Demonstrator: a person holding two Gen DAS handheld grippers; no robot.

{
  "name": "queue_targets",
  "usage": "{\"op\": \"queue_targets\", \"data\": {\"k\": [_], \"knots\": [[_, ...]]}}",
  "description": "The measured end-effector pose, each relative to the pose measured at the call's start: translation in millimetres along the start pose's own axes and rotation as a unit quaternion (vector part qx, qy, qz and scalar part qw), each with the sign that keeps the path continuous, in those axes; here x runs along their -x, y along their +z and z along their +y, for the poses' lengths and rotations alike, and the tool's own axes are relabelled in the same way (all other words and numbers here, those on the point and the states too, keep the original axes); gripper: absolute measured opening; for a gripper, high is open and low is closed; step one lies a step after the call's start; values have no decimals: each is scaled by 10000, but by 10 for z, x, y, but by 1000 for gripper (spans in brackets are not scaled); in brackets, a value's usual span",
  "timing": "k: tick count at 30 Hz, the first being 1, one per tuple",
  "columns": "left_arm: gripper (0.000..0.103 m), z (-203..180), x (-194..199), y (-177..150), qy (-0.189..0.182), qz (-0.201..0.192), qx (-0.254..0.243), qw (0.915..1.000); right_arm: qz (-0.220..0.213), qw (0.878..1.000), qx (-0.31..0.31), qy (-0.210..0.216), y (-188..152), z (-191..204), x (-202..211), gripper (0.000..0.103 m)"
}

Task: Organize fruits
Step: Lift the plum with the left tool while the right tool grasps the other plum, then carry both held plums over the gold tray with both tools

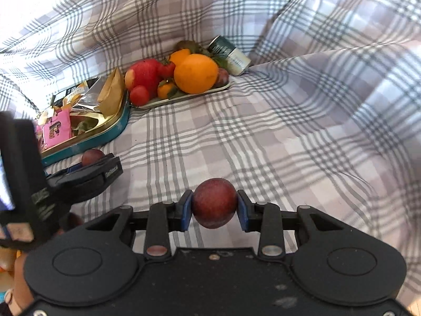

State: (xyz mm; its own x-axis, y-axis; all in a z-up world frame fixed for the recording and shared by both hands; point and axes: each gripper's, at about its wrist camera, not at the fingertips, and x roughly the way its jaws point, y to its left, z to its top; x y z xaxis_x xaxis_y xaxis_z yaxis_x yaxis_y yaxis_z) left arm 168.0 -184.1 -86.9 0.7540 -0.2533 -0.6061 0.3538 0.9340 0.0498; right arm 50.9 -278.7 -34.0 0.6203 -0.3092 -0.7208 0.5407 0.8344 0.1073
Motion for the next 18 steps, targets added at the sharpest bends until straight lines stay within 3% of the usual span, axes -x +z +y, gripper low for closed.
{"op": "queue_targets", "data": {"k": [8, 13, 18], "knots": [[47, 13, 154, 133, 23, 441, -22, 9990, -179, 9998, -61, -17, -30, -104, 395, 37], [47, 86, 428, 258, -16, 705, 39, 9975, -281, 9996, -53, 60, 12, -128, 611, 37], [47, 312, 830, 418, -122, 691, 165, 9974, -296, 9994, 2, 151, 22, -100, 767, 37]]}}
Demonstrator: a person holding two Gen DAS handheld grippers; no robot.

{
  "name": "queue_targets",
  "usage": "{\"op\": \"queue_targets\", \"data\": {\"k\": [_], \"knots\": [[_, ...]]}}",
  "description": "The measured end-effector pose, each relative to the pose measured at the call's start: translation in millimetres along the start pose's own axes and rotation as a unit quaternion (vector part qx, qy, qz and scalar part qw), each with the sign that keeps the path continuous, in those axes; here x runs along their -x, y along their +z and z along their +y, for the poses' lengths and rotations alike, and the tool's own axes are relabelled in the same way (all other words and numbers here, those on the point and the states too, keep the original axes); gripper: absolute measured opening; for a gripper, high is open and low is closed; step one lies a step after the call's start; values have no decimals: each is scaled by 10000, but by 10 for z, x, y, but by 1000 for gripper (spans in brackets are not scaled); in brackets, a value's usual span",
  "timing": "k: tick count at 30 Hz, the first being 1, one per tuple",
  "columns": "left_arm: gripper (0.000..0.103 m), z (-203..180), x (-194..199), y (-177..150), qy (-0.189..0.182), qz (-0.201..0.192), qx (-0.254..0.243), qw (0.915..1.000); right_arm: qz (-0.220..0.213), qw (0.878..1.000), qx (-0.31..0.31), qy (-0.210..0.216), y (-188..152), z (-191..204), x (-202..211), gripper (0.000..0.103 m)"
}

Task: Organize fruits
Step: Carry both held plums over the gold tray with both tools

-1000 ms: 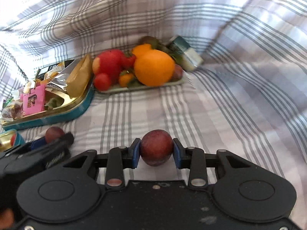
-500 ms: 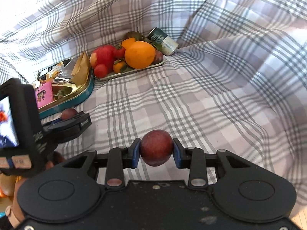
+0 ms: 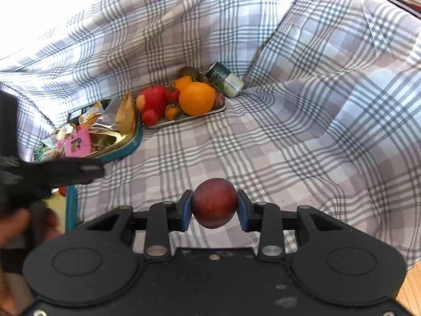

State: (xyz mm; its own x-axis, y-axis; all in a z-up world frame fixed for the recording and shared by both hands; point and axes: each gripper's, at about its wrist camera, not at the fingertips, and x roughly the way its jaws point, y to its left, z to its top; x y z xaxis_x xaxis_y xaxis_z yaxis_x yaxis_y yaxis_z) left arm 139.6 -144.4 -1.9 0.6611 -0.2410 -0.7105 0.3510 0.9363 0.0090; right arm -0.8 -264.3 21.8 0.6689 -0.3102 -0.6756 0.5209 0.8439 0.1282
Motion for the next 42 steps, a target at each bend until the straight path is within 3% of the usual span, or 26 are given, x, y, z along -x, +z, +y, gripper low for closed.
{"op": "queue_targets", "data": {"k": [6, 18, 30, 42], "knots": [[47, 450, 410, 4, 121, 194, 173, 9996, 53, 9995, 237, 178, -5, 170, 81, 37], [47, 1568, 762, -303, 927, 608, 535, 9924, 366, 9925, 851, 799, -52, 879, 36, 37], [47, 2333, 581, -290, 1621, 887, 880, 9788, 752, 9750, 1295, 1639, -50, 1682, -70, 37], [47, 2497, 225, -158, 1592, 1139, 1041, 9751, 812, 9634, 1766, 1848, 123, 2268, -317, 37]]}}
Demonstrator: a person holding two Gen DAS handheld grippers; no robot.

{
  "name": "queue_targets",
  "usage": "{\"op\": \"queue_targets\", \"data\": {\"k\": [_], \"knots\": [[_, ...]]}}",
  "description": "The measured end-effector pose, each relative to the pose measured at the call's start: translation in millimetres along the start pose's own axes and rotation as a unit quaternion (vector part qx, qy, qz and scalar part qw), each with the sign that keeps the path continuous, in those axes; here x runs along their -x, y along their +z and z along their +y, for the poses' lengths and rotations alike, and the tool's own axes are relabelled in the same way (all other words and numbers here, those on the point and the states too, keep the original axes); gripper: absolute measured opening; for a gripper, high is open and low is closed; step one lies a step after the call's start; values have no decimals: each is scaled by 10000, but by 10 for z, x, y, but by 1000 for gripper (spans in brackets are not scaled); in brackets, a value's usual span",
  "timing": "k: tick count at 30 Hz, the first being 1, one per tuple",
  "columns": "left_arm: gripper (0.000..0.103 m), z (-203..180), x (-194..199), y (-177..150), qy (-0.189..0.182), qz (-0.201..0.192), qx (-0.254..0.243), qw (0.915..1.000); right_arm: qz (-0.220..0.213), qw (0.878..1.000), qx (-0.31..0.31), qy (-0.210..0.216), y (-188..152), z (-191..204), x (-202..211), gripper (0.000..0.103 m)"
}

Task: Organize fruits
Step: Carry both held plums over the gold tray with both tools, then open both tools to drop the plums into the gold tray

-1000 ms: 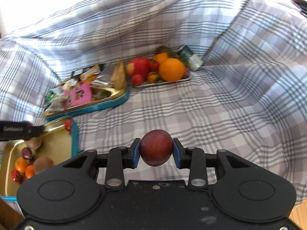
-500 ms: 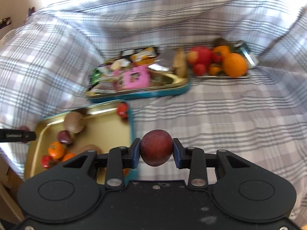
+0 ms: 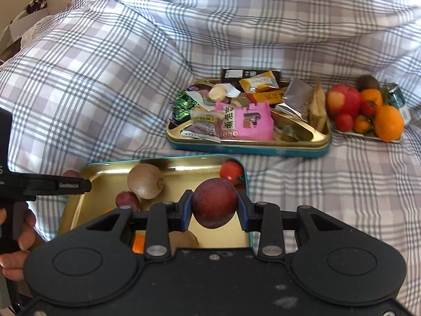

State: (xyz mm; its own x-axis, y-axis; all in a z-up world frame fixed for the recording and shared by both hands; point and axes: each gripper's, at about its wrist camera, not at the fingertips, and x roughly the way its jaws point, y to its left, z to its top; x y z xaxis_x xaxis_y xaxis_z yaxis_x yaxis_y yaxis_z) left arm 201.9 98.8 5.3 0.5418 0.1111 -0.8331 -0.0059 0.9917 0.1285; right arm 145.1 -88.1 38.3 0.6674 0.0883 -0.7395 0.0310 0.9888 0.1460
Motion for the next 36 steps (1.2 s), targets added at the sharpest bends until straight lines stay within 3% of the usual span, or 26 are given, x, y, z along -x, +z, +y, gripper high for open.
{"op": "queue_targets", "data": {"k": [14, 23, 36], "knots": [[48, 9, -273, 119, -113, 460, 78, 9988, 261, 9991, 287, 151, 206, 212, -380, 37], [48, -3, -236, 96, -50, 354, 26, 9994, 122, 9987, 331, 365, 219, 271, -373, 37], [48, -5, 175, -78, 18, 47, 200, 9998, 30, 9988, 480, 80, -43, 246, -66, 39]]}}
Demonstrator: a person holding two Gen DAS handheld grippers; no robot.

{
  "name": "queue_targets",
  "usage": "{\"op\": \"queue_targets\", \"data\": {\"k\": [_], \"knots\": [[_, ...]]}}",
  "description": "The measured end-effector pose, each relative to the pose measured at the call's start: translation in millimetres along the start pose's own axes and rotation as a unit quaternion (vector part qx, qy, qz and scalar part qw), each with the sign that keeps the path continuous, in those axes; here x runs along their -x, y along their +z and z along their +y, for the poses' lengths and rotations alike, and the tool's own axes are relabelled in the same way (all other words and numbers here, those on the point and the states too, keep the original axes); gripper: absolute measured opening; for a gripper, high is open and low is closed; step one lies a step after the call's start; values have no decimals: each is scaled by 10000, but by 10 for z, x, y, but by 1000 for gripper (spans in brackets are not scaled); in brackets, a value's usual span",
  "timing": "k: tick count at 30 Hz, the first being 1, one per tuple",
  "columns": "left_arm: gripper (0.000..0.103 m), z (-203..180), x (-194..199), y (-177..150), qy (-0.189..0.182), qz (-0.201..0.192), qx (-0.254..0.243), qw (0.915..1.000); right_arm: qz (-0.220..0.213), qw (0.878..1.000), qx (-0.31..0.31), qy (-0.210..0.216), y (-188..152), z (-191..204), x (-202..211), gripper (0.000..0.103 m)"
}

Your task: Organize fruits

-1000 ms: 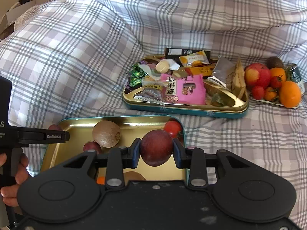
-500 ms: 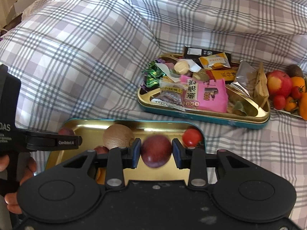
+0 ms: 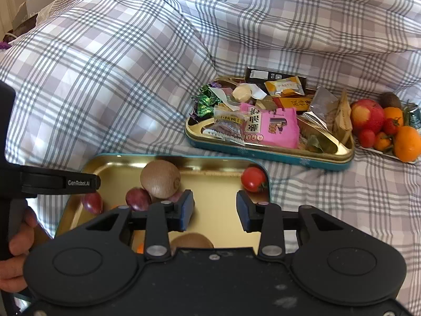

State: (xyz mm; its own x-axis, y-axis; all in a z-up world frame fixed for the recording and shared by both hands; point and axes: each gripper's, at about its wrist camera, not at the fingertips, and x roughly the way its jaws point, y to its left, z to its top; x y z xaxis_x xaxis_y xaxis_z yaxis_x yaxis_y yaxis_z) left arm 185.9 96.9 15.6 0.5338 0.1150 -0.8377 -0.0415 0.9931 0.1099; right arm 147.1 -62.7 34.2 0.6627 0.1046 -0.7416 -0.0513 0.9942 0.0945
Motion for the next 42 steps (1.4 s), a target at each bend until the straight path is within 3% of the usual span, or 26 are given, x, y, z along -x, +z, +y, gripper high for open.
{"op": "queue_targets", "data": {"k": [12, 21, 42], "knots": [[48, -143, 409, -436, 26, -353, -74, 9993, -50, 9996, -277, -47, -425, -32, 347, 44], [48, -179, 592, -708, -63, -446, 6, 9990, -104, 9997, -93, -211, -647, -1, 530, 46], [46, -146, 689, -966, -60, -470, 162, 9987, 31, 9999, -80, -104, -834, -43, 601, 48]]}}
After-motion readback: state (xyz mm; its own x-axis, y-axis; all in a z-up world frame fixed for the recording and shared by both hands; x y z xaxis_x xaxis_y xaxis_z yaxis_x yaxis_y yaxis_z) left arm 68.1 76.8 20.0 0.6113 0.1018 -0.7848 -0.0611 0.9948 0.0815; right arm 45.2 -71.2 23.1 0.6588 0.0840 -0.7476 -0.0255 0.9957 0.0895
